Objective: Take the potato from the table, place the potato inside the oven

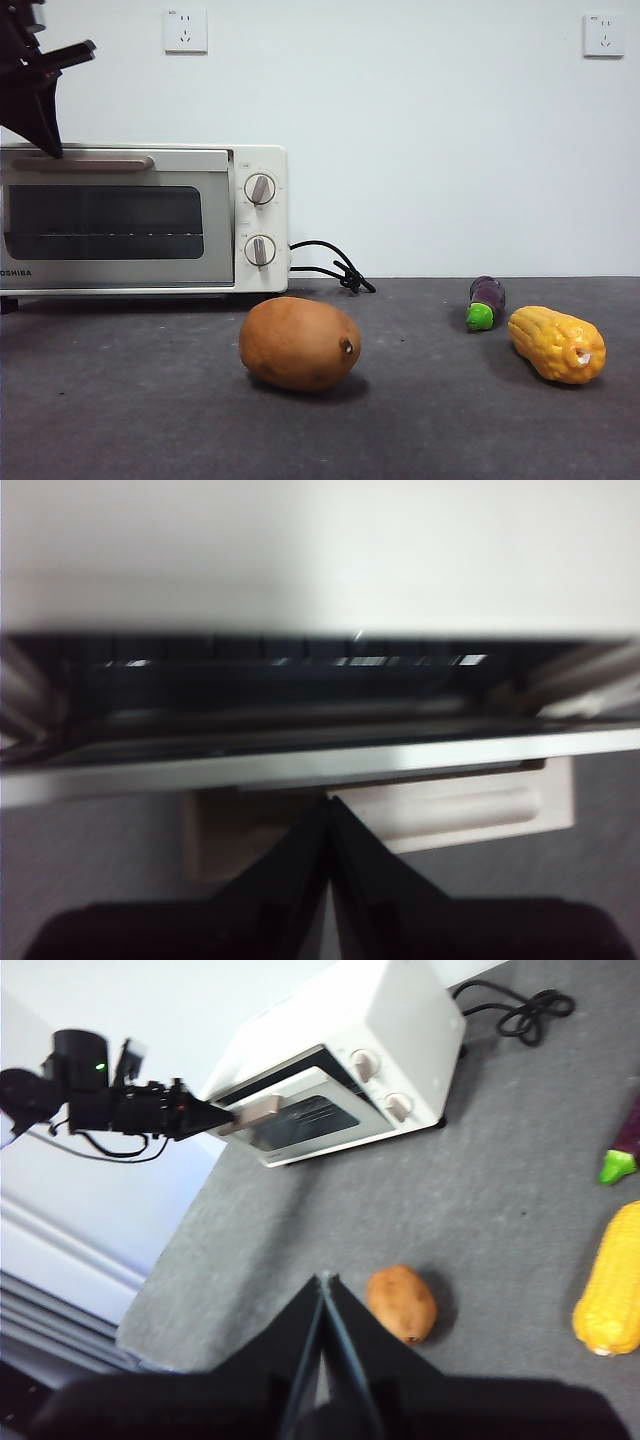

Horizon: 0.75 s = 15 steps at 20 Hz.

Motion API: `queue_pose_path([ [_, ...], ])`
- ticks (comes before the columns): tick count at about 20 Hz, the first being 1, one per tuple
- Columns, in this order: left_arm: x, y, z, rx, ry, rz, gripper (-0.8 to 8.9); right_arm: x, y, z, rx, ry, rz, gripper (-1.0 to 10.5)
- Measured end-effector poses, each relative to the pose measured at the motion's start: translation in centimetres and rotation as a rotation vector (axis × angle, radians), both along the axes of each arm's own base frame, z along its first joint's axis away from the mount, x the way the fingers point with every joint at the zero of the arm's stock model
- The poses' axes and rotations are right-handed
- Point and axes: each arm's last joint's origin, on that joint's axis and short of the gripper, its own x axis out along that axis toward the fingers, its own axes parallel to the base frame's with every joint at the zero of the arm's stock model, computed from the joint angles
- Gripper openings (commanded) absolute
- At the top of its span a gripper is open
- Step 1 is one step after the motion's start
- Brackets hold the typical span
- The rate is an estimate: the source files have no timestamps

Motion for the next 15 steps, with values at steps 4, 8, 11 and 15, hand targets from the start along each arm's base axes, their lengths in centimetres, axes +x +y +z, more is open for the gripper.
queue_pose_path([
  [4,-0.3,-1.1,-0.1,0.056,0.029,-0.029,-0.06,0.0,0.0,0.0,0.000,-0.004,0.013,0.0],
  [8,-0.3,-2.0,-0.1,0.069,0.031,-0.054,-0.06,-0.1,0.1,0.1,0.007,-0.011,0.041,0.0],
  [11,-0.5,-3.2,-0.3,0.101,0.050,-0.081,-0.06,-0.4,0.1,0.5,0.013,-0.020,0.060,0.0],
  [15,-1.2,-4.5,-0.9,0.158,0.128,-0.121,-0.06,-1.1,0.1,1.1,0.003,-0.023,0.064,0.0],
])
